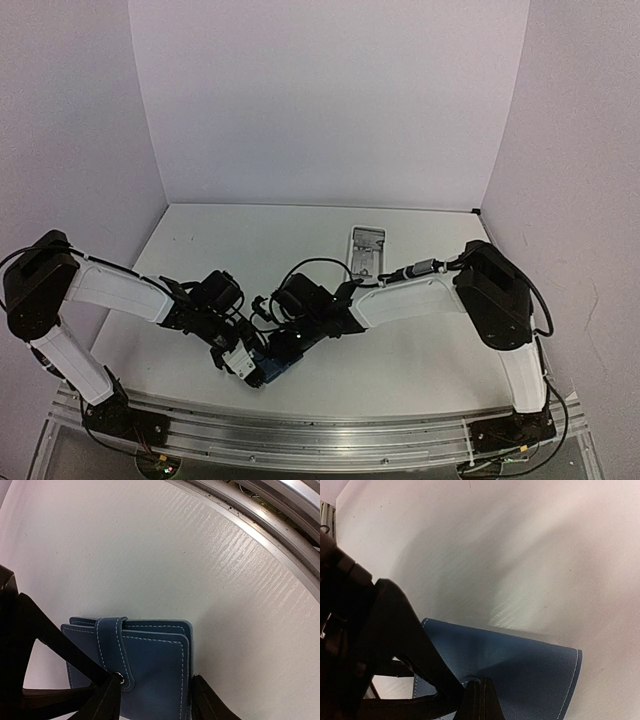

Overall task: Put the credit cards into the card holder
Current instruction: Close the card holder at the center of the board.

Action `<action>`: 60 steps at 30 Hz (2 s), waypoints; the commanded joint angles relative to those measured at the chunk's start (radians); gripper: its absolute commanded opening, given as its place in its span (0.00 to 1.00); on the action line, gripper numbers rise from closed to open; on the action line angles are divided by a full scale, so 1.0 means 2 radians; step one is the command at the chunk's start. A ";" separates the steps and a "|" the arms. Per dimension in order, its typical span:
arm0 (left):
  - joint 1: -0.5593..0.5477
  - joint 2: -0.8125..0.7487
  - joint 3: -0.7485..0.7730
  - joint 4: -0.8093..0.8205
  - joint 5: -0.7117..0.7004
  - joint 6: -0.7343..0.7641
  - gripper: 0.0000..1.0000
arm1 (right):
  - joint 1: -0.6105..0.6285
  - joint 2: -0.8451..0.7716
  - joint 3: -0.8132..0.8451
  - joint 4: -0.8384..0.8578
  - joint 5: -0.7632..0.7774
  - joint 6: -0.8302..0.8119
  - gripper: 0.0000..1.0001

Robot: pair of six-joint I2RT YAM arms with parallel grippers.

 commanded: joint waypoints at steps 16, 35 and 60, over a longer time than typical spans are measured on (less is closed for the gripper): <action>-0.016 0.096 -0.013 -0.093 -0.090 0.038 0.43 | 0.037 0.095 -0.137 -0.139 0.030 -0.019 0.00; -0.021 0.148 -0.009 -0.045 -0.155 0.023 0.42 | 0.037 0.046 -0.105 -0.143 0.022 -0.009 0.00; 0.026 -0.091 0.102 -0.086 0.026 -0.537 0.55 | 0.002 0.027 -0.100 -0.071 0.001 0.037 0.00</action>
